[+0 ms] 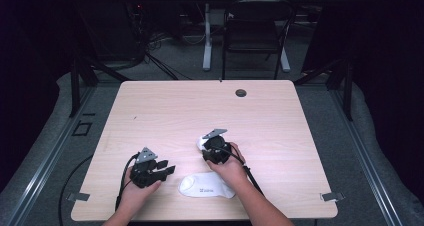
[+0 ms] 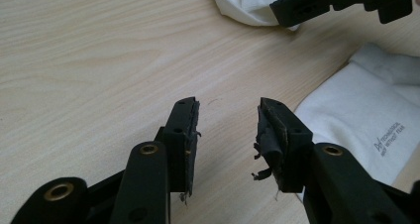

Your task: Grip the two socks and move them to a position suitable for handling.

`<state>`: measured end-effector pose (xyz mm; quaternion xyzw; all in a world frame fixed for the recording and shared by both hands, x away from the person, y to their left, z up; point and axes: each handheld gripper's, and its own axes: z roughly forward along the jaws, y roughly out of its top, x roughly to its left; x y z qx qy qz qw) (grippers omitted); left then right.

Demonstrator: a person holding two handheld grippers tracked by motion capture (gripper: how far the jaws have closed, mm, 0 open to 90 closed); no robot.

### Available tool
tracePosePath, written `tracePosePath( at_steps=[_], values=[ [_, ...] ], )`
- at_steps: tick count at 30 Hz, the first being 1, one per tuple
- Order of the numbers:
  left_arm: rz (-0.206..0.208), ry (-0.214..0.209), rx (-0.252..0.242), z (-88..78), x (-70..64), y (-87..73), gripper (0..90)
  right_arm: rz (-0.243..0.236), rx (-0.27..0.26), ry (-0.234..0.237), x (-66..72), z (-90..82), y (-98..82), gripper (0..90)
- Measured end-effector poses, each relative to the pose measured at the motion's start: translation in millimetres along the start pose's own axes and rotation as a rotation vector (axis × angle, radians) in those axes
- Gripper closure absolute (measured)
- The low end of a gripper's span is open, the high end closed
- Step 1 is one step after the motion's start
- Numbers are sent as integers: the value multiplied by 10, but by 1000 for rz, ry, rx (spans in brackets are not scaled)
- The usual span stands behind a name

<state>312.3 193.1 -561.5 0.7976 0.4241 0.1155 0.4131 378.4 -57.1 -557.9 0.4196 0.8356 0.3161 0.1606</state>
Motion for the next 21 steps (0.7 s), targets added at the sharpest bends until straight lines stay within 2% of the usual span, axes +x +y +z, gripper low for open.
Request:
tracePosePath(
  at_steps=[7,11,14,19,21],
  values=[
    [-2,0,-4,9,-6,-3,597,13,11,-10,-25,-11,-2,876],
    [0,2,-5,6,-5,-1,597,23,3,9,-22,-39,1,888],
    [0,1,-1,8,-2,12,597,47,-20,35,-15,-95,10,890],
    [9,2,-7,2,-16,54,596,47,-59,47,-1,-193,34,893],
    [8,5,-9,-1,-17,59,597,68,-68,63,-11,-214,38,894]
  ],
)
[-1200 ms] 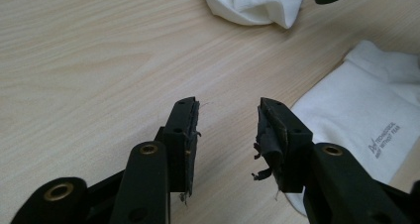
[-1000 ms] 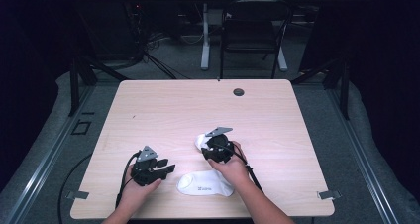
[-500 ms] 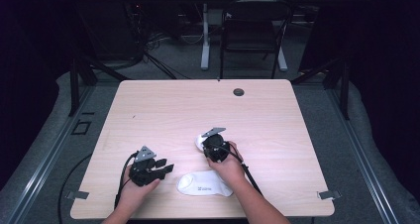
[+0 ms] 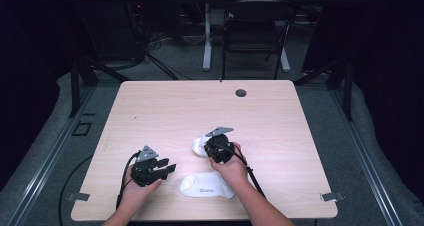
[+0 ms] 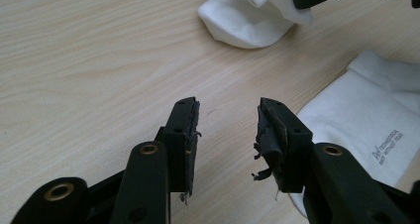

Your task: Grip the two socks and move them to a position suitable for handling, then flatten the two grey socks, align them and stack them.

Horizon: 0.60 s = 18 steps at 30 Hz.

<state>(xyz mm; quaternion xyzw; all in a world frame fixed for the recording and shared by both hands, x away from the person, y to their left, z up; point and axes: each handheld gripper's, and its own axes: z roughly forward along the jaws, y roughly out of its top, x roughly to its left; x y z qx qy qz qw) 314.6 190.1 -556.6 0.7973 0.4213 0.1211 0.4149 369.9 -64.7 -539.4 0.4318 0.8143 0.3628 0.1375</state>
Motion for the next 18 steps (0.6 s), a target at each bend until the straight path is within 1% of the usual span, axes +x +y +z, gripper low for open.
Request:
tracePosePath(
  at_steps=[2,3,5,6,7,8,10,13,15,17,18],
  values=[
    [-8,-4,2,1,3,12,596,9,-4,11,1,-20,7,895],
    [-12,-6,-1,3,6,21,596,16,-14,15,7,-37,10,894],
    [-13,-4,0,14,7,49,596,34,-18,27,9,-60,17,895],
    [-3,2,-2,24,9,72,596,53,-29,35,14,-68,19,894],
    [-11,-1,-6,39,8,93,596,57,-33,40,12,-80,25,894],
    [-2,0,-6,53,16,117,596,64,-36,41,15,-90,30,894],
    [3,12,-8,92,18,152,596,62,-41,45,16,-107,35,894],
    [-6,24,0,173,39,191,596,63,-44,46,18,-118,32,894],
    [-8,34,11,234,61,215,596,72,-46,49,22,-128,28,894],
    [-24,33,12,292,75,239,596,64,-47,53,25,-136,22,894],
    [-37,31,0,320,77,251,595,64,-48,51,29,-140,19,894]
  ],
)
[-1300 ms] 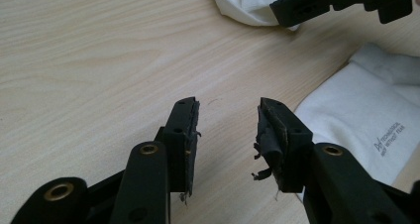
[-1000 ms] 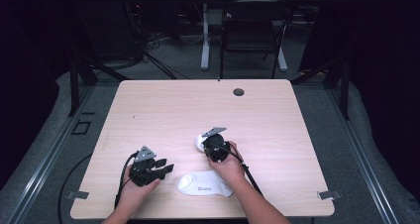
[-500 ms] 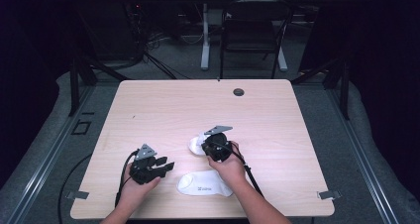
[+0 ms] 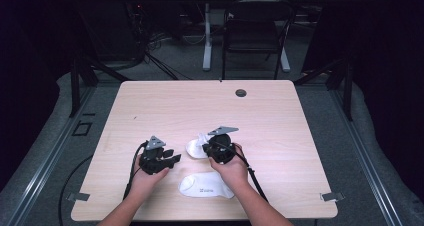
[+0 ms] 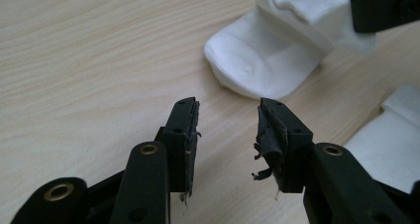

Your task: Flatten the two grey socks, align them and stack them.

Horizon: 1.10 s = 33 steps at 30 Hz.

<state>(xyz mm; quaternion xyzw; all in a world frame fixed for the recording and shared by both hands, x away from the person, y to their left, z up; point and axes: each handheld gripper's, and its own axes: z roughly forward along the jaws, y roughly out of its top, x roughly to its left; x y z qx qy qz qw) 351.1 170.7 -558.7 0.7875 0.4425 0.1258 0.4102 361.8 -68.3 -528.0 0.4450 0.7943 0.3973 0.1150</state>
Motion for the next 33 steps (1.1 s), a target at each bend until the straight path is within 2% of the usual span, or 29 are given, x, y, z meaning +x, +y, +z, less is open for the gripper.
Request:
tracePosePath(
  at_steps=[2,5,7,9,11,13,15,17,21,23,26,30,33],
  values=[
    [-14,-2,3,46,-2,31,585,4,4,3,3,-13,-8,894],
    [2,6,8,111,-23,92,584,10,1,3,-3,-17,-22,894],
    [28,17,-4,135,-39,143,593,11,3,3,-10,-24,-29,894],
    [41,12,-5,163,-58,193,631,18,-4,5,-15,-34,-36,894],
    [62,30,3,209,-88,239,710,18,-5,2,-21,-51,-40,894],
    [69,24,-1,252,-122,272,781,20,-10,4,-34,-62,-40,894],
    [75,24,18,303,-152,287,832,28,-16,3,-48,-73,-40,894],
    [99,36,55,377,-188,286,867,33,-17,6,-55,-84,-42,894],
    [122,57,104,479,-196,246,876,38,-22,4,-89,-115,-62,894],
    [124,61,112,494,-190,235,876,43,-28,1,-121,-146,-74,894],
    [124,63,116,489,-174,217,875,58,-37,-6,-177,-195,-85,894],
    [103,57,113,463,-134,176,874,66,-39,-18,-261,-245,-104,894],
    [111,52,116,440,-118,152,875,89,-47,-28,-333,-284,-126,895]
  ],
)
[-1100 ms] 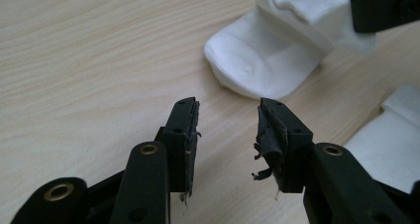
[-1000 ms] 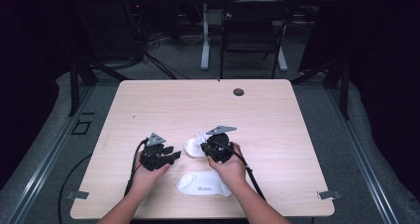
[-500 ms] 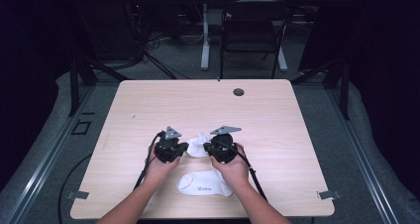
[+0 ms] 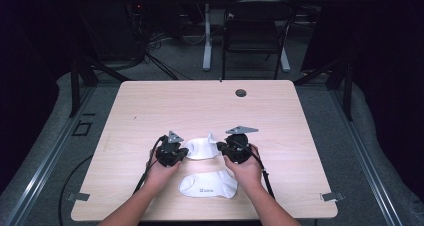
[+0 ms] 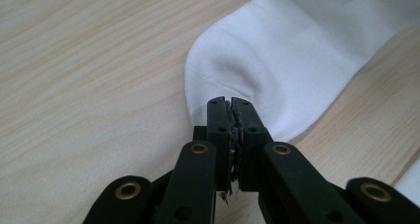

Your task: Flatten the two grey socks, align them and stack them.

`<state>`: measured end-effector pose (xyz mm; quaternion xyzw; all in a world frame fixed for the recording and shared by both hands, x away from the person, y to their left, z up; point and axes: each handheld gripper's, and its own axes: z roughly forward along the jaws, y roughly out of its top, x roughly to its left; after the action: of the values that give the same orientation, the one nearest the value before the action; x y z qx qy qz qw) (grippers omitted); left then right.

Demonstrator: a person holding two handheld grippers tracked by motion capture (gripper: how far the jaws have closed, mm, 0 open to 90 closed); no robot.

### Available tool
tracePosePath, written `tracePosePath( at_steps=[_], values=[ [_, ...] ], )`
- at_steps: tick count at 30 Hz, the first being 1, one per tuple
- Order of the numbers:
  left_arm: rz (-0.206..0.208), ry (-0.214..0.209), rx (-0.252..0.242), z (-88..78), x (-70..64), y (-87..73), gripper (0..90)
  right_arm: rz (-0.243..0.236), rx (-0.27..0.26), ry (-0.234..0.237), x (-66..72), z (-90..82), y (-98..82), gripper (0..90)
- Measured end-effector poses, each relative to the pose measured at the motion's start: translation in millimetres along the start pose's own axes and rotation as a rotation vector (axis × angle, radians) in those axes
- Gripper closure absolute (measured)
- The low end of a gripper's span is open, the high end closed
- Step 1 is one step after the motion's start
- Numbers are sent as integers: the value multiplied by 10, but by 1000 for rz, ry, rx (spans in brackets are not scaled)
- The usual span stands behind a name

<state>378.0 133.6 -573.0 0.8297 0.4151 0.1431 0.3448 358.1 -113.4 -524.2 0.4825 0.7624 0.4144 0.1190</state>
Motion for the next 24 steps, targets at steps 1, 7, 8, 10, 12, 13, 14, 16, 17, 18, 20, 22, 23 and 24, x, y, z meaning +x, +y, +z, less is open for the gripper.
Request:
tracePosePath(
  at_steps=[1,7,8,10,12,13,14,16,17,18,20,22,23,24],
  values=[
    [-5,0,1,-3,7,-11,875,9,-3,-3,-24,-9,-9,895],
    [-29,-16,-4,-11,47,-51,881,41,24,-40,-179,-8,-92,895],
    [-30,-19,-4,-15,53,-57,883,46,26,-45,-196,1,-111,895],
    [-34,-23,-3,-20,67,-64,888,52,40,-52,-231,10,-147,895],
    [-41,-28,-8,-17,77,-68,893,57,56,-59,-262,23,-180,895],
    [-40,-26,-12,-13,77,-70,894,60,58,-64,-276,33,-199,895],
    [-43,-25,-14,-13,73,-73,895,67,57,-63,-287,43,-212,895],
    [-43,-24,-12,-16,65,-74,896,83,67,-63,-310,60,-245,894],
    [-41,-23,-11,-16,59,-74,896,91,71,-68,-316,66,-259,894],
    [-32,-24,-8,-17,63,-71,896,96,73,-62,-323,76,-270,893],
    [-41,-30,-3,-21,68,-70,897,94,67,-62,-334,73,-277,891],
    [-41,-31,-1,-23,65,-69,898,98,59,-59,-334,52,-277,884],
    [-41,-31,1,-23,62,-68,898,100,60,-59,-329,36,-271,879],
    [-39,-32,1,-23,60,-67,898,95,55,-54,-329,20,-264,877]
  ],
)
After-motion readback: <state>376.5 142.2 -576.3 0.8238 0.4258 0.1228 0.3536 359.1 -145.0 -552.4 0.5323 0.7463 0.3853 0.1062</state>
